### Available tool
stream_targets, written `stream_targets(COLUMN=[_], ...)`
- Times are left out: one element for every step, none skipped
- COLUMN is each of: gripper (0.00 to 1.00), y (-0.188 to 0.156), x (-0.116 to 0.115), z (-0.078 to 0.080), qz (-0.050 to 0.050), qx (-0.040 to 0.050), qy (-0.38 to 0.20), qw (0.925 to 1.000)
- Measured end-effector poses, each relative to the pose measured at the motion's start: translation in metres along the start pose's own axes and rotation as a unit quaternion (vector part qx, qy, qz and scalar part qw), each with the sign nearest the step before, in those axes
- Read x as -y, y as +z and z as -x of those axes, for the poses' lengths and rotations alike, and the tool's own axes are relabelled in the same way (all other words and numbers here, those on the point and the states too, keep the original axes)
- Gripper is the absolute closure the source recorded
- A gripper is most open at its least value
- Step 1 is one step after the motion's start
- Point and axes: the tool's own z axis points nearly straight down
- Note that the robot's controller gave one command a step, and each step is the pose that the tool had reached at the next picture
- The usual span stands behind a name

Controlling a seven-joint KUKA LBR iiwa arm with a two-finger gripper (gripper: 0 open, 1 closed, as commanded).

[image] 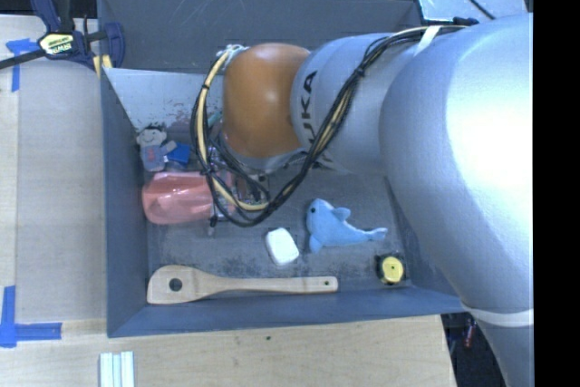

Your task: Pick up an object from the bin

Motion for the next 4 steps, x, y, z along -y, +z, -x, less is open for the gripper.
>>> stream_targets(gripper=[0.0,1.0,1.0,1.0], y=[0.0059,0.0049,0.0049,0.0026], x=[-0.0183,-0.0104,-0.0104,-0.0098], z=[-0.0002,-0.0075,-0.0075,-0.0085], qz=[0.001,0.001,0.001,0.001], qx=[0.0069,0.0038,0.0038,0.0034], qy=[-0.028,-0.02,-0.02,-0.019], qw=[0.9996,0.9998,0.9998,0.9998])
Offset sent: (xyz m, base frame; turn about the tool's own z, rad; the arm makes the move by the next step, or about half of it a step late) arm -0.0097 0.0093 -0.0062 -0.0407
